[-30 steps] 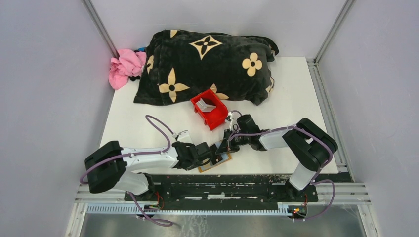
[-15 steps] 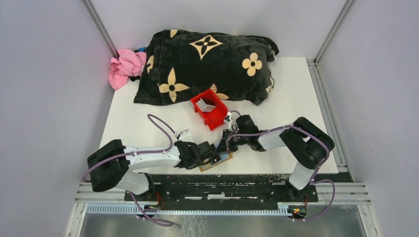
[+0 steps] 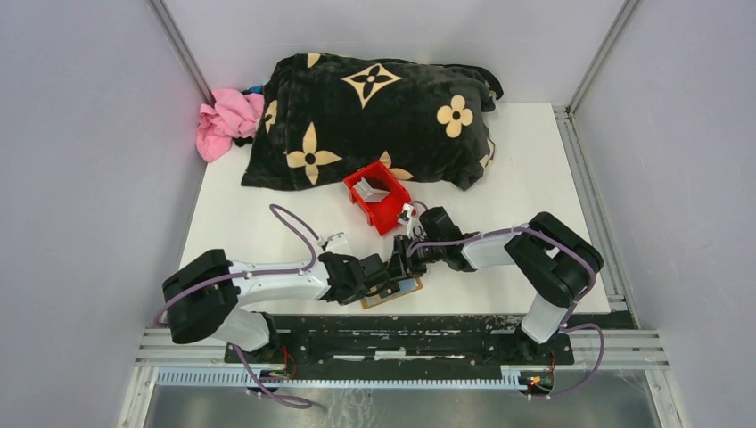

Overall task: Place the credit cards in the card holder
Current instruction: Insert the credit card into the card holder.

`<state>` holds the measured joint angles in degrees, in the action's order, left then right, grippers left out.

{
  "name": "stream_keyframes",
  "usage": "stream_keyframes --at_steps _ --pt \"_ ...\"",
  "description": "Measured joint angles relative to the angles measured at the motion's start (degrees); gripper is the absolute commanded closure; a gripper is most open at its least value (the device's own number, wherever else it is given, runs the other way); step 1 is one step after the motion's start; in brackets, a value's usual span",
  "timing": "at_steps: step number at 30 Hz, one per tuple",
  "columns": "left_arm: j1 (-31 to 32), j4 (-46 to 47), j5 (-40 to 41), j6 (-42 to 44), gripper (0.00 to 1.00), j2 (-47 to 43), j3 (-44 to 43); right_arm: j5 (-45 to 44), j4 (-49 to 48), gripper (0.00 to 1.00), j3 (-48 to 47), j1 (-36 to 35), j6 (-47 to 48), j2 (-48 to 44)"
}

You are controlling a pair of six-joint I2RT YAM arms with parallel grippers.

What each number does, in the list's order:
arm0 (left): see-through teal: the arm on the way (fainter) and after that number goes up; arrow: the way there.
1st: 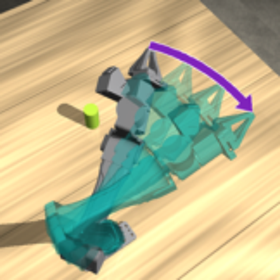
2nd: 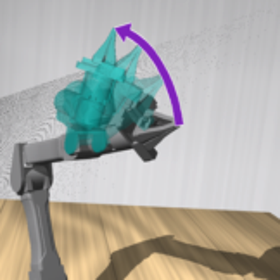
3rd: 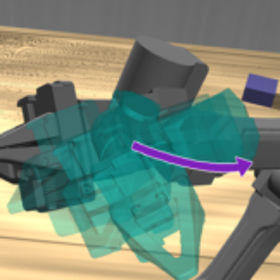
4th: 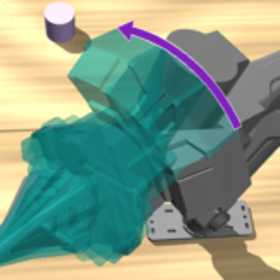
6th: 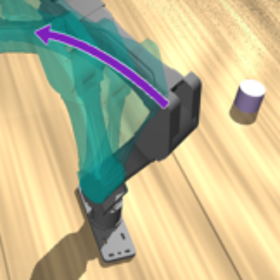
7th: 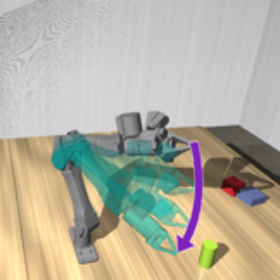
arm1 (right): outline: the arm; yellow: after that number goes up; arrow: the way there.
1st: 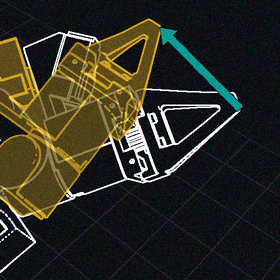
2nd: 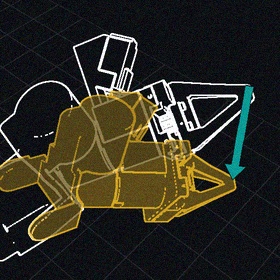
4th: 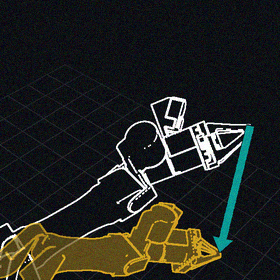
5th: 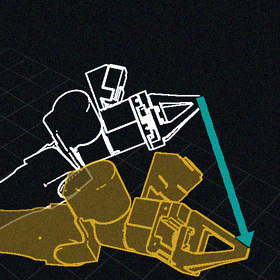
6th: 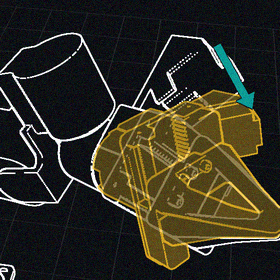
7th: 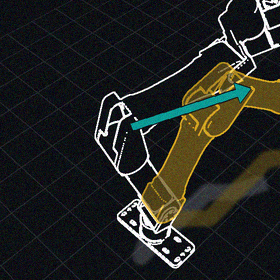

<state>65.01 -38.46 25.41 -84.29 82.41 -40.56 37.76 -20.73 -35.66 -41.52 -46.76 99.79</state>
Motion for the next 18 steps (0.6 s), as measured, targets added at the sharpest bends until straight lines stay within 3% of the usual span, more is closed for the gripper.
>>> stream_keyframes --at_steps 6,18 --pt "0.00 1.27 0.04 0.00 0.97 0.00 0.00 -1.73 8.81 0.46 -3.50 -0.81 4.66 -1.84" --pt "0.00 3.76 0.22 0.00 0.97 -0.72 0.79 -5.60 21.18 0.45 -9.64 -2.29 9.64 -1.92"
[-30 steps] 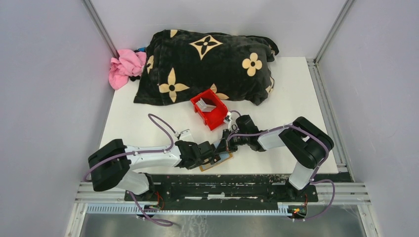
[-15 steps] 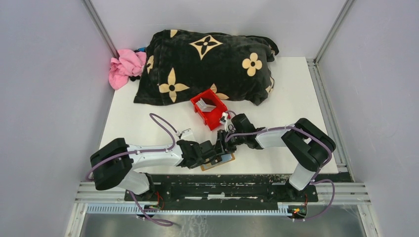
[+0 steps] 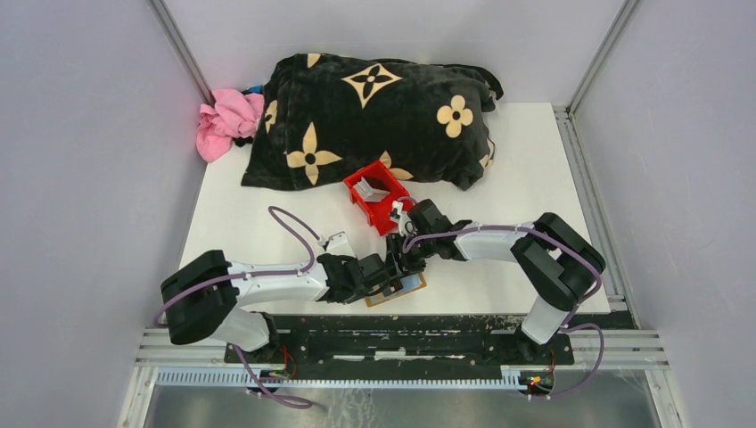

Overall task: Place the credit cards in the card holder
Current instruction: Insert the credit card into the card holder.

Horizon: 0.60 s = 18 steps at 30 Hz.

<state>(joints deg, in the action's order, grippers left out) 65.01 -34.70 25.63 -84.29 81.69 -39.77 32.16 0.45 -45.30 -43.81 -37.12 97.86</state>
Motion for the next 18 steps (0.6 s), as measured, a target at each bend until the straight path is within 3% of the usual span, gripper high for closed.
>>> stream_keyframes --at_steps 18 --pt "-0.02 7.67 0.00 4.24 0.97 -5.49 5.99 -7.52 9.62 0.43 -6.38 -4.15 -0.76 1.44"
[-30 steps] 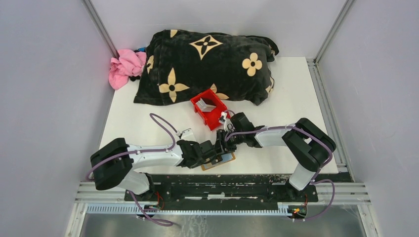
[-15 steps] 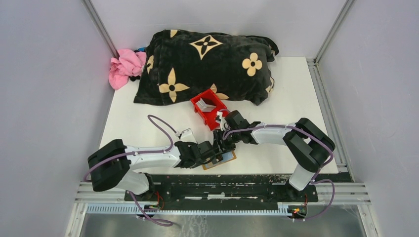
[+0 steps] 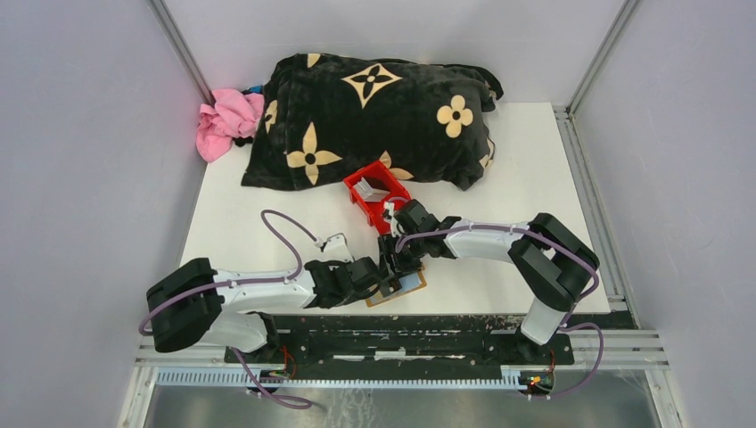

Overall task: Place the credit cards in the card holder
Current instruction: Insert the credit card into the card holder.

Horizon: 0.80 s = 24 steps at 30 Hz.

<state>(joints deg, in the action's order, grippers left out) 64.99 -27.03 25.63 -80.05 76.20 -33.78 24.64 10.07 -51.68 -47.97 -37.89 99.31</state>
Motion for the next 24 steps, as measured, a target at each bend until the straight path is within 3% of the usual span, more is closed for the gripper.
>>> stream_keyframes --at_steps 24 --pt "-0.04 6.64 -0.20 4.68 0.97 -4.42 4.81 -12.48 9.44 0.38 -7.13 -5.84 -6.86 2.80"
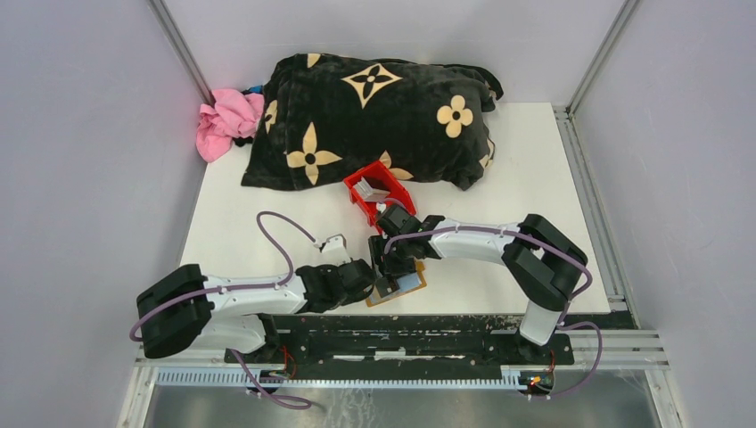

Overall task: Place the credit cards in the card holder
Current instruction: Insert the credit card into the card holder.

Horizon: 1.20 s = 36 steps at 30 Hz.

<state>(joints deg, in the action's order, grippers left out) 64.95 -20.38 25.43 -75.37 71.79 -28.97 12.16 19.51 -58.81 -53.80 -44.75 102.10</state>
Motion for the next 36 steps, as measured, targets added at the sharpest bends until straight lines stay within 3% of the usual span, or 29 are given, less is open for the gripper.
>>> stream_keyframes --at_steps 8,15,36 --pt "0.00 0.57 0.00 0.55 0.97 -0.28 0.31 -2.64 3.93 0.36 -3.32 -1.55 0.31 1.68" --pt "0.00 1.05 0.13 0.50 0.97 -0.26 0.50 -5.75 5.86 0.25 -5.33 -3.96 2.19 2.29" --pt "0.02 6.08 2.21 -0.26 0.97 -2.36 3.98 -17.20 19.28 0.27 -17.29 -9.88 4.59 10.93"
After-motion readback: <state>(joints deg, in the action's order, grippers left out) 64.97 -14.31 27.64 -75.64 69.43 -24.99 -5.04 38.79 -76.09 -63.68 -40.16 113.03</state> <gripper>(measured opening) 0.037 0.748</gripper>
